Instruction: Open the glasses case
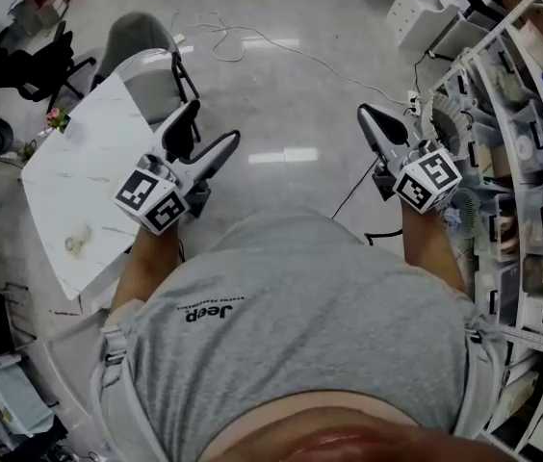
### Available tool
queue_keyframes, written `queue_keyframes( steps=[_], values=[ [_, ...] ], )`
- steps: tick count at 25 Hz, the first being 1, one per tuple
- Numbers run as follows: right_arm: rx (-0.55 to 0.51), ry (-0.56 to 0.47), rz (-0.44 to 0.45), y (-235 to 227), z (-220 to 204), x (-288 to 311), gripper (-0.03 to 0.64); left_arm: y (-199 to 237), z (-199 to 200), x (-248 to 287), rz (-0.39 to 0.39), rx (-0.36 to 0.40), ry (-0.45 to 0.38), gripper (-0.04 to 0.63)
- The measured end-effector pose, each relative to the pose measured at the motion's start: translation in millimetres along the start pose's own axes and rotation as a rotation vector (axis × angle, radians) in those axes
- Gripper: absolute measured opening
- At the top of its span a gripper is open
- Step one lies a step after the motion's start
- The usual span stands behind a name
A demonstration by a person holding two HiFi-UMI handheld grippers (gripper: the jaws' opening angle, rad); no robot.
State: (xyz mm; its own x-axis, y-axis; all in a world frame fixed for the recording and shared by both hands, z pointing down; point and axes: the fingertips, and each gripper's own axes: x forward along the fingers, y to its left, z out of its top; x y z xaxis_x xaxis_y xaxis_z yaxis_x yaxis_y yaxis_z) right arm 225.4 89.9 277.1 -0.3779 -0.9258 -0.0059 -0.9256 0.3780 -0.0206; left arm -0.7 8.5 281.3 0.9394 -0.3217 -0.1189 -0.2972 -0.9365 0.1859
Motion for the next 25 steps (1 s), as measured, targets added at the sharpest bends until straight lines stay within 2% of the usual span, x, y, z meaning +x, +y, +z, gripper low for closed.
queue_keyframes(
  steps=[5, 11, 18, 25],
  values=[
    [0.011, 0.014, -0.034, -11.6, -1.8, 46.2, 0.003, 53.4, 2.4, 6.2, -0.021, -0.022, 0.006, 0.436],
    [0.021, 0.026, -0.025, -33.0, -7.1, 88.9, 0.003, 96.5, 2.5, 23.8, -0.018, -0.043, 0.01, 0.436],
    [0.042, 0.04, 0.01, -73.7, -7.4, 117.9, 0.003, 124.2, 0.9, 55.9, 0.035, -0.048, 0.017, 0.436],
    [0.057, 0.014, 0.119, -152.7, -13.7, 139.6, 0.003, 132.8, -4.5, 114.9, 0.143, -0.012, 0.008, 0.436]
  ],
)
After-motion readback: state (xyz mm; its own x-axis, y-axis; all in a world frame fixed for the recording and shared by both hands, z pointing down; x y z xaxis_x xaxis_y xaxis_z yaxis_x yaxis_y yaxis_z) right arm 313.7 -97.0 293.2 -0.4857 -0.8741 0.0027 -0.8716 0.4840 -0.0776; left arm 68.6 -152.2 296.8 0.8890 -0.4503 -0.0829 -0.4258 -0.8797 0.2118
